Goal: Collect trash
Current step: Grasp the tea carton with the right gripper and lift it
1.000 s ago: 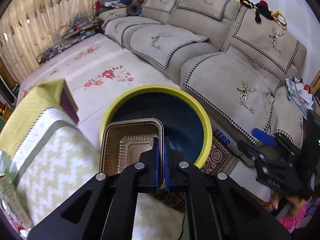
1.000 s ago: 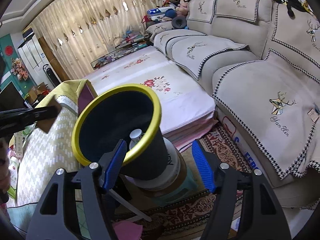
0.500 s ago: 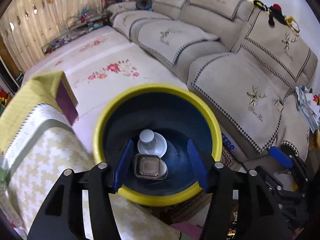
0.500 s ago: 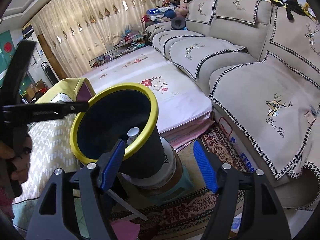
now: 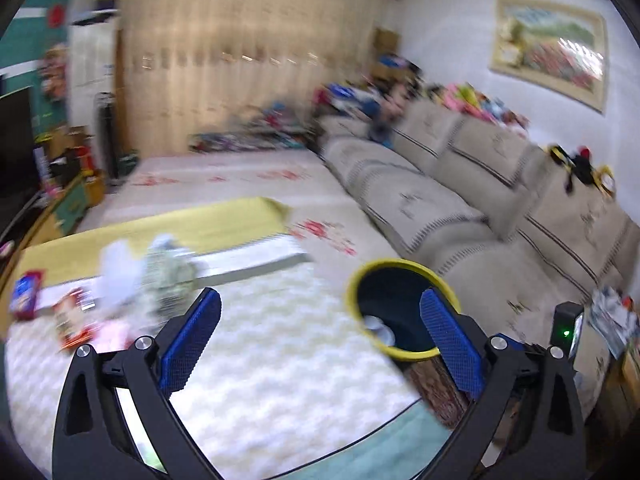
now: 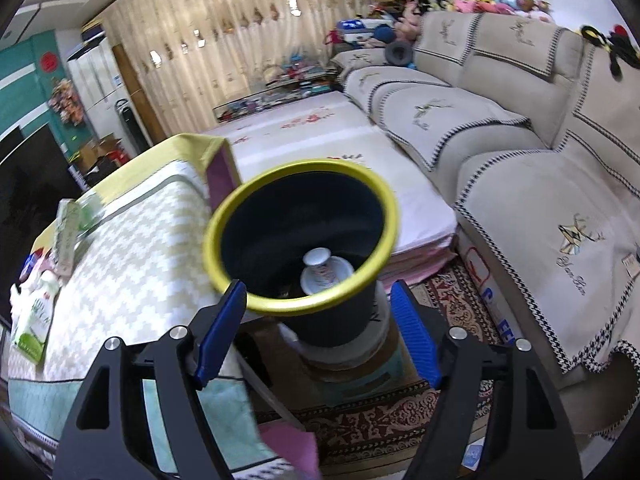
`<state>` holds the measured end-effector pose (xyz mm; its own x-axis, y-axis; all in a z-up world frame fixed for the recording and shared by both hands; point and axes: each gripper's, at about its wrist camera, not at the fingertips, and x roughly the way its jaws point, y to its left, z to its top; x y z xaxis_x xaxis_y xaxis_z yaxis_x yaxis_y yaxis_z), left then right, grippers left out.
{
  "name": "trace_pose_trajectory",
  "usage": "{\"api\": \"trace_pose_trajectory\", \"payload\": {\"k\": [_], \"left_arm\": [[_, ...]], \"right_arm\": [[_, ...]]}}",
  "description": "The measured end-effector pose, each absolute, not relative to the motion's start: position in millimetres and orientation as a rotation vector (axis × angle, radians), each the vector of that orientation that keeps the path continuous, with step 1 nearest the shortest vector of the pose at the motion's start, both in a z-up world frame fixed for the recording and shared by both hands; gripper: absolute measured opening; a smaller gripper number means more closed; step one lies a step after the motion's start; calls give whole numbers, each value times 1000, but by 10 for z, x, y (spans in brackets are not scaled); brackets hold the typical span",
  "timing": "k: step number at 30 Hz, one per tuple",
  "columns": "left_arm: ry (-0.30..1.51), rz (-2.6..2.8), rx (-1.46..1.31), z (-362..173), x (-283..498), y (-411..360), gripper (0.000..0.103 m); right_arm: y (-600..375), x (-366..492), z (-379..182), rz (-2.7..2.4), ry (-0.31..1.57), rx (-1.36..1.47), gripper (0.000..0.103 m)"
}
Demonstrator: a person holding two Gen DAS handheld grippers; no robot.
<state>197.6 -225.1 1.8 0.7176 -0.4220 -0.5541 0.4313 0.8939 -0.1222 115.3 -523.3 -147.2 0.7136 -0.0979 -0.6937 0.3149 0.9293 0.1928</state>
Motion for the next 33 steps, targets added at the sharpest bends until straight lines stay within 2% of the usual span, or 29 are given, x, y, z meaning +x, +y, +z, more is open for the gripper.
{"api": "trace_pose_trajectory", "payload": {"k": [7,15,25,33], "left_arm": [[563,-245,-12,10,1593,-957,98],[581,-93,-73,-222,1383,11,98],[605,-49,-148,-450,1369,577,98],[625,-46,-173,-531,1421,740,98]], "right_arm": [[-4530,1318,-1391,-125,763,247,71],[-3536,1714,-1282,73,789,184,71],[-2623,2558,-1062,250,793,207,71],[-2329,3321,-1303,251,897,274,71]]}}
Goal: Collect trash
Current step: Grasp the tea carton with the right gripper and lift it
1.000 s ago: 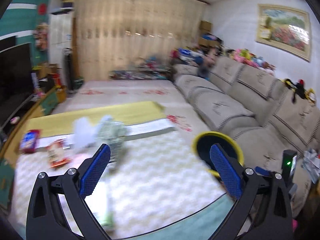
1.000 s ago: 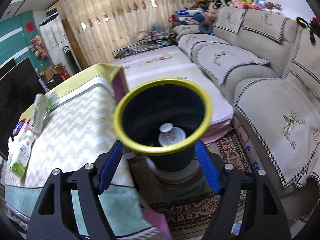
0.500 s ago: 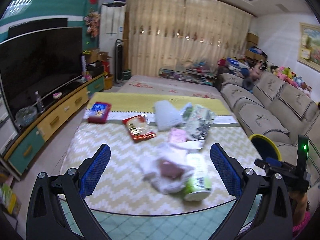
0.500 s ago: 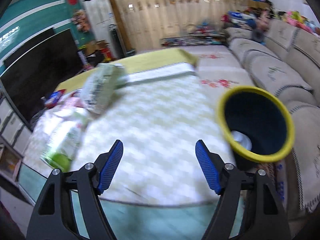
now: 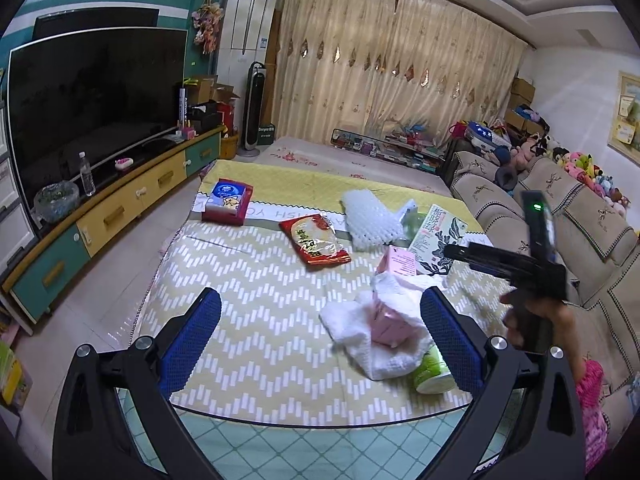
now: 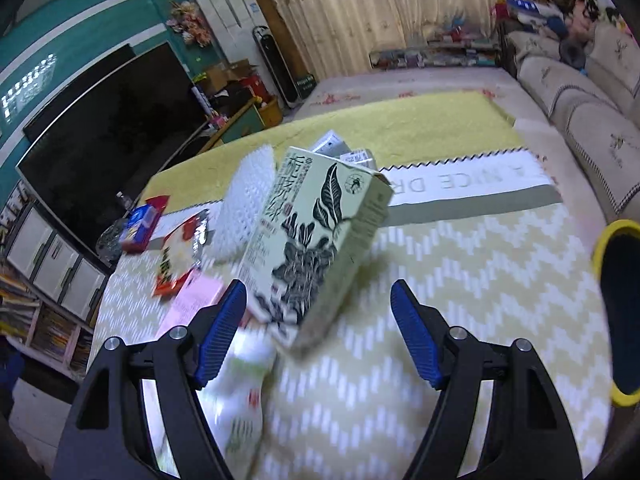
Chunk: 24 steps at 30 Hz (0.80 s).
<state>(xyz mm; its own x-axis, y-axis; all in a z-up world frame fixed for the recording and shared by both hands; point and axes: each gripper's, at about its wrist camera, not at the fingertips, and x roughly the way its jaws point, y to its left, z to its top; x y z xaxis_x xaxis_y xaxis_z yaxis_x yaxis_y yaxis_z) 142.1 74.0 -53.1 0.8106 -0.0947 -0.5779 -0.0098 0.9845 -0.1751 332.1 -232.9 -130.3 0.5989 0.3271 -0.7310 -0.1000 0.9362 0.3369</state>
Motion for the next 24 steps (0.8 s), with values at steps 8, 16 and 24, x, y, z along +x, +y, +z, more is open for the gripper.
{"api": "trace_pose_trajectory", "payload": {"k": [8,16,24], "left_arm": [[639,-56,-179,-589,1465,776,98],[649,-69,-172,-618,1483,702,98],[642,-83,-155,-585,1469,596,98]], "right_arm": [[-2268,3624,-1484,243,959,342,71],[-2163,3495,-1326,261,913,295,46],[-2208,3152,-993,240,800,240,28]]}}
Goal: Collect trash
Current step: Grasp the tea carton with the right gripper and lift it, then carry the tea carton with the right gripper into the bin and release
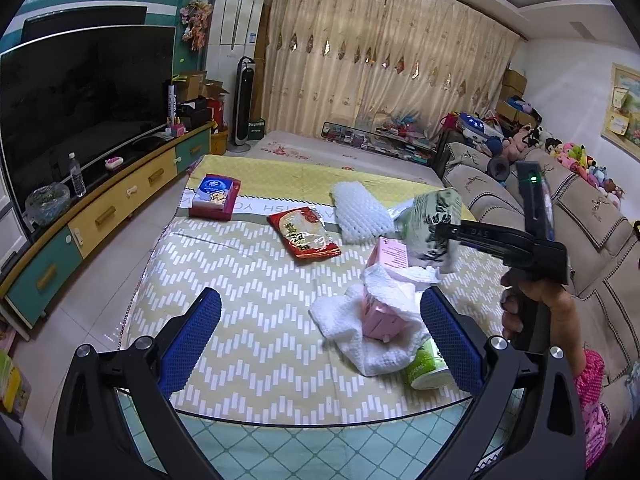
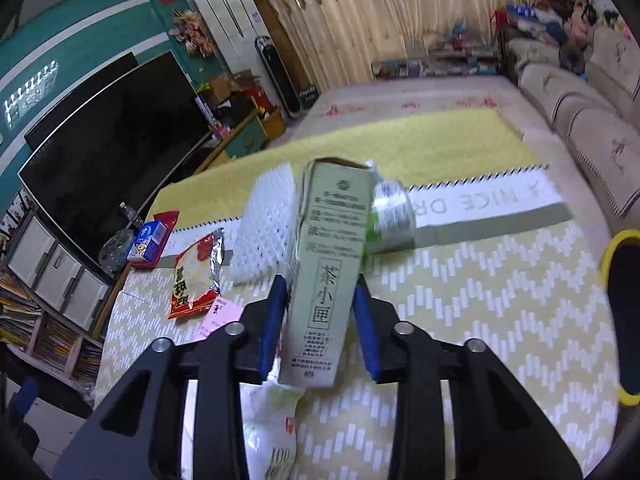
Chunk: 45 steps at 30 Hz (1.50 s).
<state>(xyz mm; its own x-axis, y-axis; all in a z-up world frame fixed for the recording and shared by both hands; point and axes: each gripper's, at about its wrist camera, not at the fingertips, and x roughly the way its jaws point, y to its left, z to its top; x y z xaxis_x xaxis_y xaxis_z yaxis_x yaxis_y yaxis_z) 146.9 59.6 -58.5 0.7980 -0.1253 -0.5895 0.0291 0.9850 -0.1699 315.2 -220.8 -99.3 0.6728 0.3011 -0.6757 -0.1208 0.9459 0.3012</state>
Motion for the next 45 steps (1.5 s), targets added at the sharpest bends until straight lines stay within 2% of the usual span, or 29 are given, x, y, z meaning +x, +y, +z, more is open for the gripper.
{"api": "trace_pose_trajectory", "payload": {"k": [11,17,33,38,45], "left_arm": [[652,-119,-125,-584,1472,343,98],[656,-153,-79,-556,1490,81,98],[698,-213,-1,-630,1574,-437,98],[726,-247,25,-692,1606,-607,98],[770,-269,49,-836,1642,-716,98]], "right_arm": [[-2717,2565,-603,192,682,221,28],[-3209,2354,-595,83,657,211,28],[-4989,2363,-1357,-337,752,342,28],[-5197,2479,-1617,-392,800,356,28],[-5223,2413,-1706,-412,797,348,35]]}}
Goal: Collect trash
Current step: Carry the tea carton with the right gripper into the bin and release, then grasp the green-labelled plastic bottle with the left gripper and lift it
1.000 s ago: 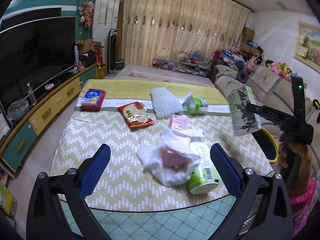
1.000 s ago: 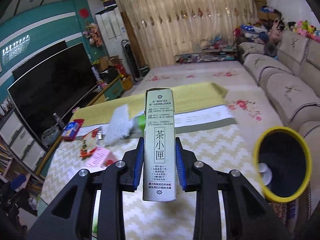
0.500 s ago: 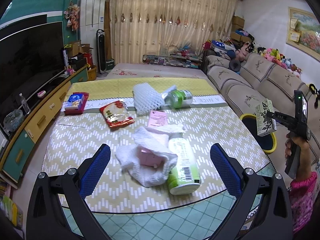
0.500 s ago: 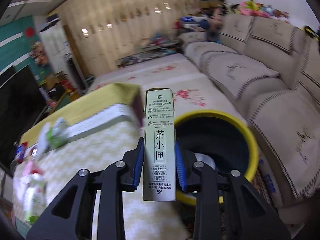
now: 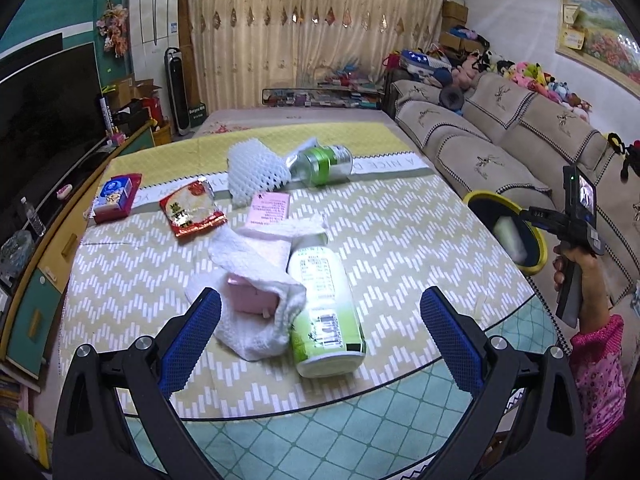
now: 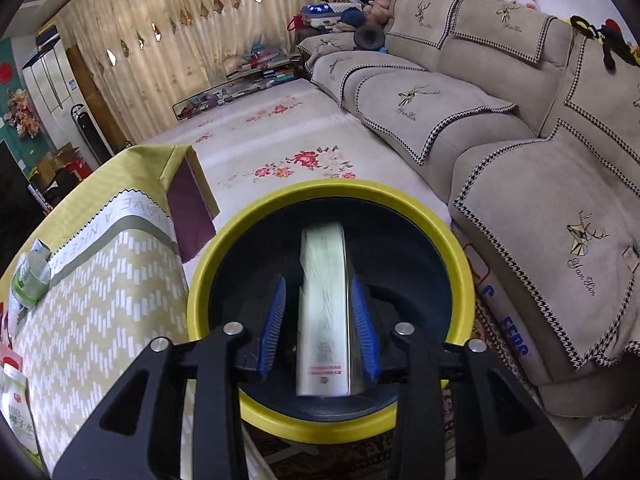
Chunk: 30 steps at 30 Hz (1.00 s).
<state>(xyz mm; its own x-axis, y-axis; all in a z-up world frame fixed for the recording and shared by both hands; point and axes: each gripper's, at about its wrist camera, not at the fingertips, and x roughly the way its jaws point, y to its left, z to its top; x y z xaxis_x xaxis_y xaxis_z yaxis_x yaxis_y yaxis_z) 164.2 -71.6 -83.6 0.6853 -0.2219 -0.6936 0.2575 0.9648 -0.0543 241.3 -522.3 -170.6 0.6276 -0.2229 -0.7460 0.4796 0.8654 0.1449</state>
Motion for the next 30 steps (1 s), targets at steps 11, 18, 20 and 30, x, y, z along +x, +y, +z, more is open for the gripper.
{"api": "trace_pose_trajectory", "payload": {"k": [11,18,20,30], "left_arm": [[839,-299,39,-1073,1542,-704,84],[876,-330,-6,-1209,1567,-705,74],[886,-339,2,-1231,1573,-748,71],[938,-363,-22,-1348,1662,-931,71]], "right_arm": [[-5068,2177,-1507,-356,750,342,41],[-5022,2148,-1479,-331,743,356,41],[-5028,2148,-1491,-328,746,363,42],[-5101,2124,-1543,-317,749,390,43]]}}
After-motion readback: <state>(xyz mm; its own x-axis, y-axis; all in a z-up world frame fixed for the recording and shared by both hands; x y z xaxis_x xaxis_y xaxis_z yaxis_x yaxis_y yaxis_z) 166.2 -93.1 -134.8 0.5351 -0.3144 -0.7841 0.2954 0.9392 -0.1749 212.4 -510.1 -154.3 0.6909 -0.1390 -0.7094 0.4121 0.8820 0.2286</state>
